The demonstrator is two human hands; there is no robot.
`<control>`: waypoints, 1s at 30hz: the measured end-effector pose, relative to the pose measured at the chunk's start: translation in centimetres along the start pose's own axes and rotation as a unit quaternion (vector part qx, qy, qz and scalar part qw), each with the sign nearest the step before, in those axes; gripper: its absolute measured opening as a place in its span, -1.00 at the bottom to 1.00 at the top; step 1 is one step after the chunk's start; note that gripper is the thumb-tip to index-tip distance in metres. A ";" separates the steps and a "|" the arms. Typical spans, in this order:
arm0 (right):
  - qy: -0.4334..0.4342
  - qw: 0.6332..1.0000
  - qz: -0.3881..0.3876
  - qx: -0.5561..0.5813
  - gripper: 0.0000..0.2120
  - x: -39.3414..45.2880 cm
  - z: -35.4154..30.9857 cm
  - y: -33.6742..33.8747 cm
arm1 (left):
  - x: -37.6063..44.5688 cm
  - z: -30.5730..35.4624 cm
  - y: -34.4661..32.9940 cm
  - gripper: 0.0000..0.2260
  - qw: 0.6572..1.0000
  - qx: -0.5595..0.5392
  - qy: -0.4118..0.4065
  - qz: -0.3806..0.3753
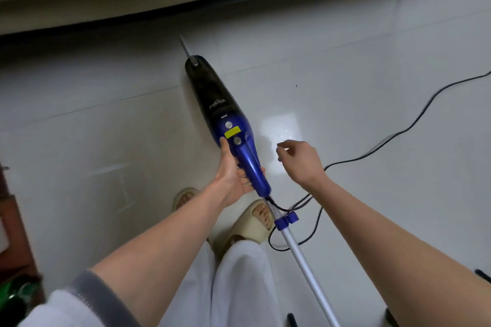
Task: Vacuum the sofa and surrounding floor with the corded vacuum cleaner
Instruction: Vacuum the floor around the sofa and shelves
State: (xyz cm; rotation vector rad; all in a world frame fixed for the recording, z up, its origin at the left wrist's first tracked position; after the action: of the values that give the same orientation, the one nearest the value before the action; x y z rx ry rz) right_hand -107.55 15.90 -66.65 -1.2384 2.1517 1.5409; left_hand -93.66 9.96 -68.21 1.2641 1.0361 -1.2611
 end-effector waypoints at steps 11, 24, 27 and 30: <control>-0.225 0.937 -0.211 0.162 -0.57 2.9 -2.6 -10.8 | 6.0 -2.8 4.2 -0.12 0.998 -0.025 0.050 -0.005; -0.243 0.937 -0.115 0.222 -0.64 1.6 -0.9 -16.6 | 10.8 1.0 4.1 -0.39 0.977 0.204 0.053 0.038; -0.232 0.945 -0.105 0.206 -0.64 1.4 -0.2 -16.9 | 11.6 0.8 4.1 -0.64 0.983 0.164 0.081 0.017; -0.223 0.952 -0.100 0.187 -0.64 1.4 0.3 -16.8 | 12.2 -0.1 3.9 -0.73 0.987 0.133 0.094 -0.008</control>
State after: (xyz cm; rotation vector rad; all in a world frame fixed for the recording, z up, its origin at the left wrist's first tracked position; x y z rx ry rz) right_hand -96.25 13.85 -78.96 -0.8523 1.8427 1.1268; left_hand -88.82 8.66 -79.98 1.6067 1.0364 -1.3434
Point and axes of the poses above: each hand's wrist, its own x-axis towards the middle knuckle, its own y-axis out of the back of the hand, z = x × y, the point moved 2 cm from there along x, towards the middle knuckle, and after that the axes turned 13 degrees about z, right-handed, at the moved point
